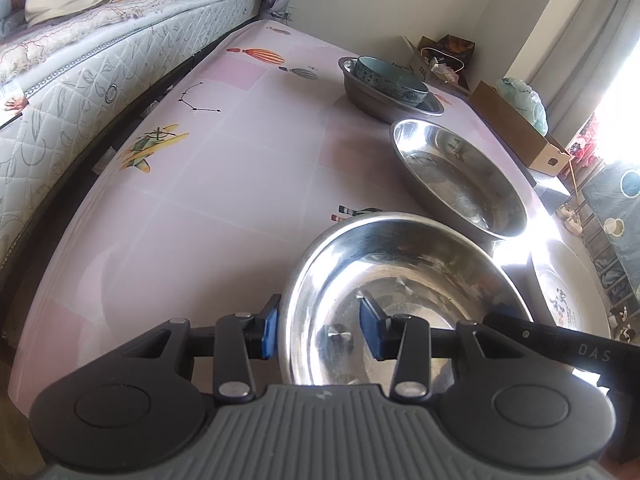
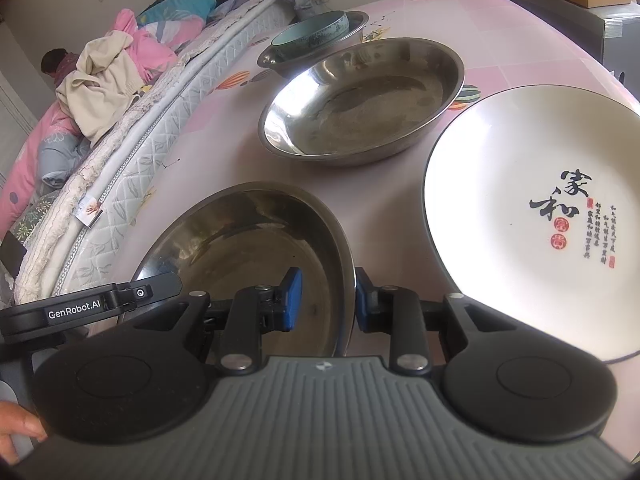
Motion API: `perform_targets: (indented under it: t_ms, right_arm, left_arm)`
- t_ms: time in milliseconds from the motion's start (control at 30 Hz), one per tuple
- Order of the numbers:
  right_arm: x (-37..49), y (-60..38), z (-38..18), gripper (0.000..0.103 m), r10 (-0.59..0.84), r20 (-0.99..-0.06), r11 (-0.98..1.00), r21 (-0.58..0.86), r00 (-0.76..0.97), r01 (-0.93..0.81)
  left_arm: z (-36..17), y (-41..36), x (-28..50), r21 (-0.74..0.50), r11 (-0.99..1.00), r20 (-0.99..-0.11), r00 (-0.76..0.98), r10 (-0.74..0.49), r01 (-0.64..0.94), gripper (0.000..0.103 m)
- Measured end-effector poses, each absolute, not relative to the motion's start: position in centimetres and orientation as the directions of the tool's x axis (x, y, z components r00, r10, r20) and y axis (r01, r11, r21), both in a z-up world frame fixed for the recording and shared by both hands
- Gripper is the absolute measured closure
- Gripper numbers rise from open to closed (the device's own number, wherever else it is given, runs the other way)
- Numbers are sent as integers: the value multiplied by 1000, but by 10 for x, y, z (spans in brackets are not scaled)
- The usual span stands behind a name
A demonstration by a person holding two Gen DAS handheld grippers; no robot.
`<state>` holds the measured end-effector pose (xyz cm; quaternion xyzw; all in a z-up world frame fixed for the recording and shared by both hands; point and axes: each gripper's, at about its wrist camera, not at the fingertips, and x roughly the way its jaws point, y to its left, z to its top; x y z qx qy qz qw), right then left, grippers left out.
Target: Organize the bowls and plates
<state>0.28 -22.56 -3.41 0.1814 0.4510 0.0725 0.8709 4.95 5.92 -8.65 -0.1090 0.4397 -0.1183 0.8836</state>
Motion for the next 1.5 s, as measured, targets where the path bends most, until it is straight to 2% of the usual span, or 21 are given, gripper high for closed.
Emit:
perform_targets:
  t_ms: [1500]
  right_arm:
    - [-3, -218, -20, 75, 284, -746, 932, 363, 602, 10]
  left_arm:
    - [-69, 63, 37, -304, 947, -729, 614, -302, 105, 61]
